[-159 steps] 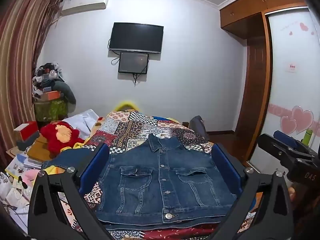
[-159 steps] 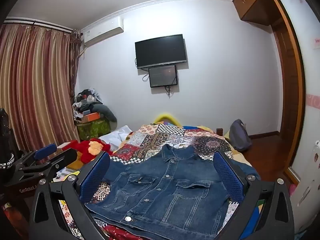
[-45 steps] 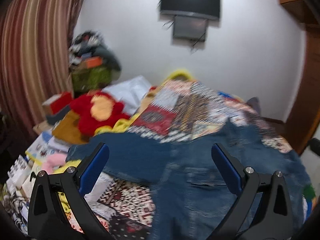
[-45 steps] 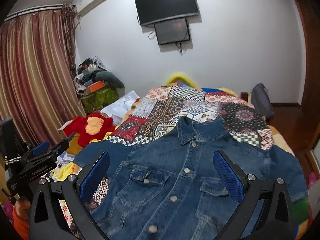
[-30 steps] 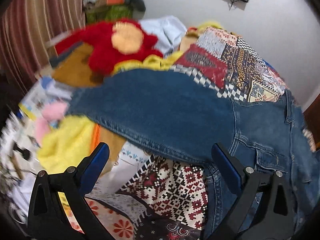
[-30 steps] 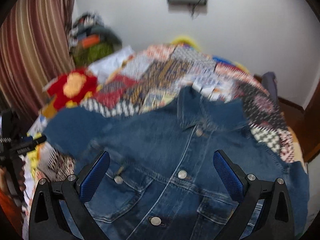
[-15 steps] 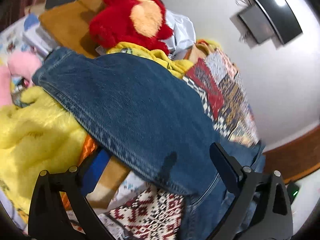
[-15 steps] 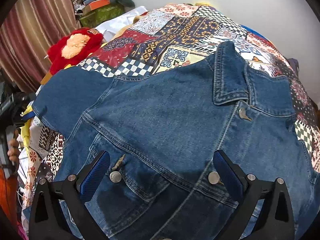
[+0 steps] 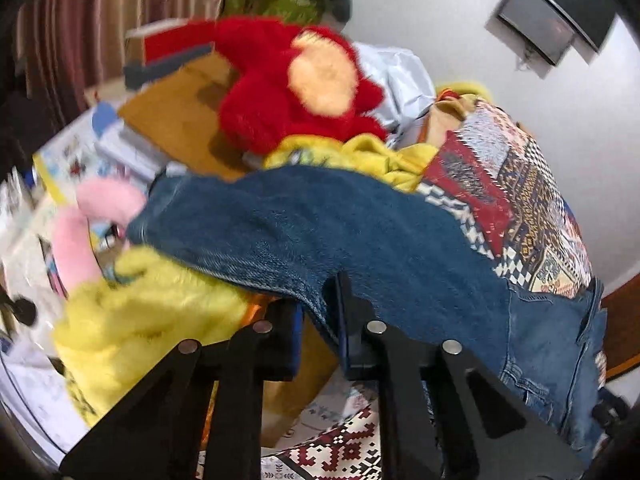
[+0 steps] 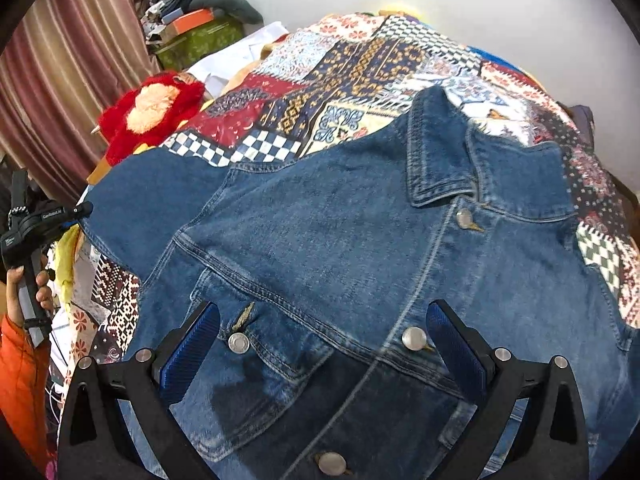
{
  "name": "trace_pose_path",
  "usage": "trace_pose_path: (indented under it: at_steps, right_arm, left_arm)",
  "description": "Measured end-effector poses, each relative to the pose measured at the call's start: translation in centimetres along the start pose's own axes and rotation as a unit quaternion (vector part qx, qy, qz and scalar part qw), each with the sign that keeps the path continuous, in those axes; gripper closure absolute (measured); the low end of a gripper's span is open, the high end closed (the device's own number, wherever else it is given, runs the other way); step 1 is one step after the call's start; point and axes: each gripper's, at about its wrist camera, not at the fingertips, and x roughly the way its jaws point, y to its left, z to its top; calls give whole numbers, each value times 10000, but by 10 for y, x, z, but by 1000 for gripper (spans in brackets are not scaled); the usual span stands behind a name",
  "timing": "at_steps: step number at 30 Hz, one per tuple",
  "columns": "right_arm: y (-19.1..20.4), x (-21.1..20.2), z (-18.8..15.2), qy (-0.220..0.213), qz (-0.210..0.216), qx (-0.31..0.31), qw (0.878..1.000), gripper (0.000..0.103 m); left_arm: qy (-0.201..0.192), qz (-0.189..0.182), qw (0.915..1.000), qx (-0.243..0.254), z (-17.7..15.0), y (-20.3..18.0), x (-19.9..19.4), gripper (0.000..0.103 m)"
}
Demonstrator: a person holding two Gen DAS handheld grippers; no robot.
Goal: Fold large clothes
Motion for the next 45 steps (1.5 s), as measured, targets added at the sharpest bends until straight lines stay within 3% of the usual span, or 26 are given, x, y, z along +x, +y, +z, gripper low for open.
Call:
trace_pose_path:
  at_steps: [3,7,14,21,25,29,33,37,38,39,40,41,42,45]
  right_arm:
    - [-6,-16,-2,-132,-62,23,9999,1]
    - [-20,-39,-7,-309,-108,212,9992,1]
    - [-36,-70,-22,-513,-252,277,9980,1]
    - [-43,-92,-43,-573,-534,20,9969,1]
    - [-50,-96,-51,-561,-570,31,9968,1]
    - [-60,-100,-58,-585,-580,135,9965,0]
    - [-66,-106,-64,-621,-590,233,9961,1]
    - [-71,-112,-68,-659,-609,296,9955,0]
    - [-71,-113,-69,-672,-623,299,9953,0]
    - [-72,-114,-70,-677,-631,301,9952,1]
    - [-73,-114,-70,-679,-648,310,9951,1]
    - [-73,-114,-70,-679,-657,318,9950,1]
    - [-73,-114,-70,-672,-659,334,9950,1]
    - [-72,-111,-69,-642,-613,377,9953,0]
  left_arm:
    - [-331,-17,9985,441,10,-26,-22,93]
    - [-675,-391,9923,959,21,-73,-53,95]
    - [-617,-997,9759,1841,-4,-162,-66,96]
    - [259,-1661,9577,2333,-63,-225,-37,96]
    - [951,-2034,9385,2621,-102,-259,-18,99]
    - [1454,-2192,9186,2950,-143,-287,-3,99]
    - [1911,-2122,9059,3128,-178,-300,7,99]
    - [1809,-2064,9118,3056,-175,-288,-7,94]
    - [1771,-2072,9164,2932,-169,-280,-12,86]
    - [1714,-2062,9209,2829,-163,-272,-16,71]
    - [1625,-2007,9280,2685,-155,-263,-19,62]
    - [1462,-1918,9388,2460,-144,-247,-26,46]
    - [1355,-1869,9449,2322,-135,-237,-29,40]
    - [1194,-1741,9608,1799,-108,-193,-37,38]
